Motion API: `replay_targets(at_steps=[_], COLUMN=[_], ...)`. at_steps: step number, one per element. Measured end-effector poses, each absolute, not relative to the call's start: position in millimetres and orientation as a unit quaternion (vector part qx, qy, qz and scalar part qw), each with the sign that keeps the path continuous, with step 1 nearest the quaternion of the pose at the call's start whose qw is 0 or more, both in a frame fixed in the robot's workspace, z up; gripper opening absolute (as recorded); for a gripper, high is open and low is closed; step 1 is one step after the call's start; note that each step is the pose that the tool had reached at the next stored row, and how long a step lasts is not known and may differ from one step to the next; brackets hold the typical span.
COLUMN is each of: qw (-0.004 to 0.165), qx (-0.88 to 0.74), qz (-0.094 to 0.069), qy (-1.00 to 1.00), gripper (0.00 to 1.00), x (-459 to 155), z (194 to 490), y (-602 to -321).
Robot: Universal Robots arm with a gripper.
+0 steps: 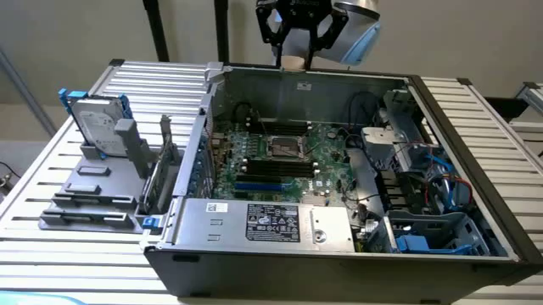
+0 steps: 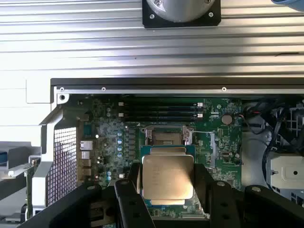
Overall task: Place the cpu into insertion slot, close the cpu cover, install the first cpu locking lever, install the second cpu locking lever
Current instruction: 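Place the cpu into insertion slot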
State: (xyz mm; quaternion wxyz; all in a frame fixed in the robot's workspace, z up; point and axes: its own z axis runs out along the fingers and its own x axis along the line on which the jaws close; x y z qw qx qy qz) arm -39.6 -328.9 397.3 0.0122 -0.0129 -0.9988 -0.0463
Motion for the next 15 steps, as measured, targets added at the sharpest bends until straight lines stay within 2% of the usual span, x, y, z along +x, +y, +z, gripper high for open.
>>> replay_targets(at_steps=[15], qw=[0.011], qx=[-0.041], qz=[-0.047], qy=[-0.998], gripper=[0.55], x=[-39.6], z=[396.9], y=[-328.9])
